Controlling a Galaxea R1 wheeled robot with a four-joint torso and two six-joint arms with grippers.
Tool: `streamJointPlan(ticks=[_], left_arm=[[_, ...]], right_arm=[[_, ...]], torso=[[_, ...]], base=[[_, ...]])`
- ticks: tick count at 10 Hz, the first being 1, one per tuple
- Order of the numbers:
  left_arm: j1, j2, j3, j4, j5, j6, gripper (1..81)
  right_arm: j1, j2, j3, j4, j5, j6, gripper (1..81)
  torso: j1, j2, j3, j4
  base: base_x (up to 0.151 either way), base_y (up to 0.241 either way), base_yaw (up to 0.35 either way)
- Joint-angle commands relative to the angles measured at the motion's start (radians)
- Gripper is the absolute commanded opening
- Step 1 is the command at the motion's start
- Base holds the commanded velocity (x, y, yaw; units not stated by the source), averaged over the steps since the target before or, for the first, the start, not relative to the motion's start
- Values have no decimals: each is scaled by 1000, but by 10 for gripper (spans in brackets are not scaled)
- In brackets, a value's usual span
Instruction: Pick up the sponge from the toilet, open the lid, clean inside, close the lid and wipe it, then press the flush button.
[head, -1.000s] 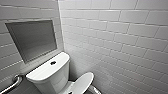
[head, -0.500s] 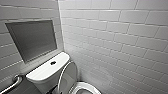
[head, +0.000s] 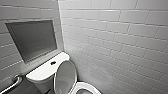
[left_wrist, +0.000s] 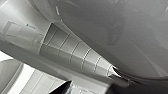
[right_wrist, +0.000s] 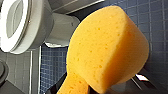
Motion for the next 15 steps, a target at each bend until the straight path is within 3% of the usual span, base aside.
streamJointPlan(ticks=[1,4,7,9,10,11,13,15], left_arm=[[-66,-42,-32,197,-29,-3,811],[-59,-91,-240,752,53,2,811],[-56,-128,-388,1177,126,2,811],[-45,-133,-354,1407,289,-9,811],[-15,-126,-330,1525,404,-35,811],[22,-119,-333,1565,452,-44,811],[105,-114,-304,1627,441,-47,811],[147,-97,-253,1611,433,-50,811]], right_arm=[[30,-51,10,-21,-28,2,10],[30,-48,4,-28,-28,0,10],[30,-46,8,-31,-28,-3,10],[30,-45,15,-31,-28,-3,10],[30,-43,15,-31,-28,-5,10],[35,-43,15,-33,-28,-8,10],[38,-51,39,-68,-28,-3,10],[44,-57,62,-79,-28,-2,10]], torso=[[0,0,0,0],[0,0,0,0],[0,0,0,0],[0,0,0,0],[0,0,0,0],[0,0,0,0],[0,0,0,0],[0,0,0,0]], base=[[0,0,0],[0,0,0],[0,0,0],[0,0,0],[0,0,0],[0,0,0],[0,0,0],[0,0,0]])
